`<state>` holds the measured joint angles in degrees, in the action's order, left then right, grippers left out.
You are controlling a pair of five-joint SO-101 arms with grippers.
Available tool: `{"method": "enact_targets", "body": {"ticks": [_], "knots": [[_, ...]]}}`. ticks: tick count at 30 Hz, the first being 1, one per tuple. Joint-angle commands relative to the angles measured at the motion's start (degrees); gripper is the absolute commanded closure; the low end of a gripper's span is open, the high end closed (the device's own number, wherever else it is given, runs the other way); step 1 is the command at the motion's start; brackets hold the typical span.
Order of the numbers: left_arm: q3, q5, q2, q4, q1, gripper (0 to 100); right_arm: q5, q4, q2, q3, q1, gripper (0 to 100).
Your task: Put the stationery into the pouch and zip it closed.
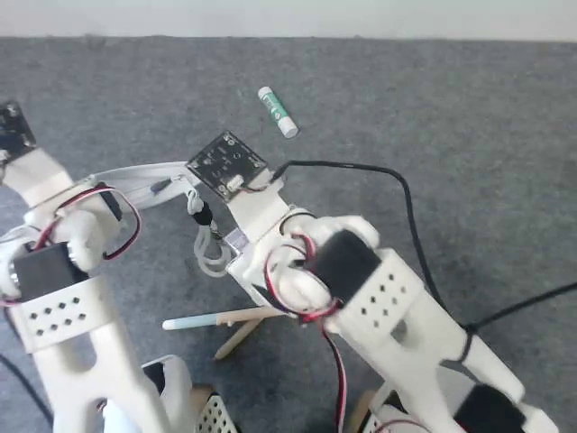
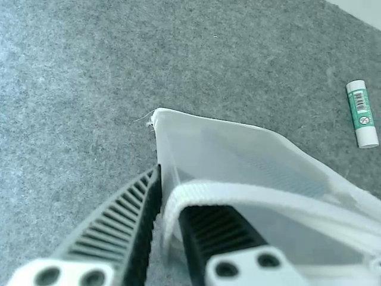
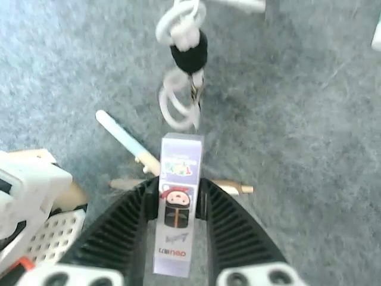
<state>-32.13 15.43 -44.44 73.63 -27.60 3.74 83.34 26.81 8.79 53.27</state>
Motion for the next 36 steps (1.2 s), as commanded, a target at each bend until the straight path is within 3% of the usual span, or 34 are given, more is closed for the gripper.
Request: {"method": "enact_targets", "body": {"ticks": [1,13,36], "knots": [[0.13,0.79,-0.26,-1.67,0.70,99,-0.70,-6.02,6.37,2.90,0.40,99.1],[0.13,0.79,-0.26,-1.67,0.70,99,-0.70,-18.77,15.08,15.03,0.40,99.1],[0.04,0.79,-0.26,-1.67,0.79,99,-0.79,-42.07,25.36,24.09,0.40,99.1]]}}
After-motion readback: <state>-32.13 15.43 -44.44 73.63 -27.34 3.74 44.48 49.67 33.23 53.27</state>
